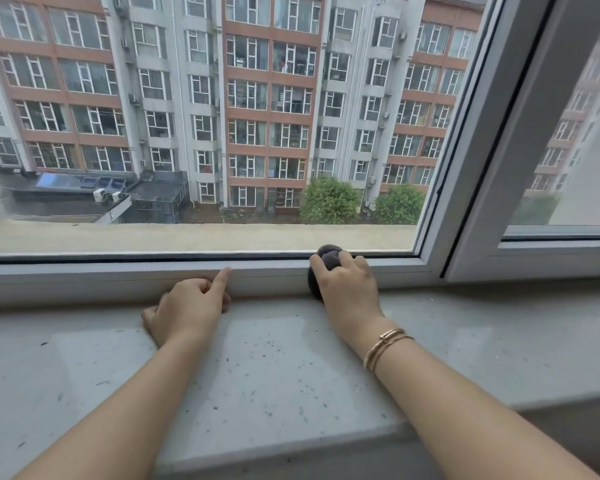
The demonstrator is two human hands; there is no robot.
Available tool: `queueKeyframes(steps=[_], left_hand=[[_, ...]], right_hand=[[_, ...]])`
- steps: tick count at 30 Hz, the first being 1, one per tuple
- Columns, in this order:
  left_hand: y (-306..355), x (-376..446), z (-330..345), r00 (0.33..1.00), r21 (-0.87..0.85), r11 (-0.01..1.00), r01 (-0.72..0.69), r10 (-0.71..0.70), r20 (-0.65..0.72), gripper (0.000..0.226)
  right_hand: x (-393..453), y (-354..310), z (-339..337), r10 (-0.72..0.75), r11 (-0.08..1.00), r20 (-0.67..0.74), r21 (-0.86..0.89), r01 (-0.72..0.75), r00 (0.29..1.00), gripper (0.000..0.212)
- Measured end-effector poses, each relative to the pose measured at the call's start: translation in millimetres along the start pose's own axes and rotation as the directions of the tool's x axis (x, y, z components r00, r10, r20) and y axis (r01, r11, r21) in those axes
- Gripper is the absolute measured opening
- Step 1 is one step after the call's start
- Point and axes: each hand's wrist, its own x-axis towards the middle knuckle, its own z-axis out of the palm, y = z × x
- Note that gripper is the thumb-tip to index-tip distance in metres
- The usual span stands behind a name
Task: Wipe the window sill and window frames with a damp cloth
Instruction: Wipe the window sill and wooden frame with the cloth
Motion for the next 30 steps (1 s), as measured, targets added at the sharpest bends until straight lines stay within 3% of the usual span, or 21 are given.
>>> queueKeyframes(steps=[9,15,20,27,30], left_hand=[[5.4,-5.6,-3.6,0.995,0.021,0.995,-0.098,0.099,-0.022,0.064],[58.2,-36.9,18.2,0.964,-0.077,0.968,-0.241,0.247,0.096,0.059],[96.7,-47.2,46.4,0.928,-0.345,0.922,-0.176,0.273,0.254,0.056],[109.1,-47.4,56.6,0.885,-0.445,0.881,-0.16,0.328,0.33,0.054],[117.9,-43.6,69.4,0.845,-0.453,0.881,-0.133,0.34,0.414,0.059]], right_hand=[[-18.6,58.5,14.4,0.106,0.989,0.052,-0.105,-0.1,0.993,0.055],[-26.0,87.7,20.2,0.192,0.967,0.08,-0.188,-0.174,0.978,0.055],[-21.8,80.6,14.8,0.161,0.984,0.156,-0.099,-0.146,0.975,0.053],[-20.3,69.8,11.2,0.271,0.948,0.152,-0.216,-0.235,0.951,0.055],[-24.7,71.9,22.0,0.296,0.944,0.096,-0.182,-0.275,0.95,0.058]])
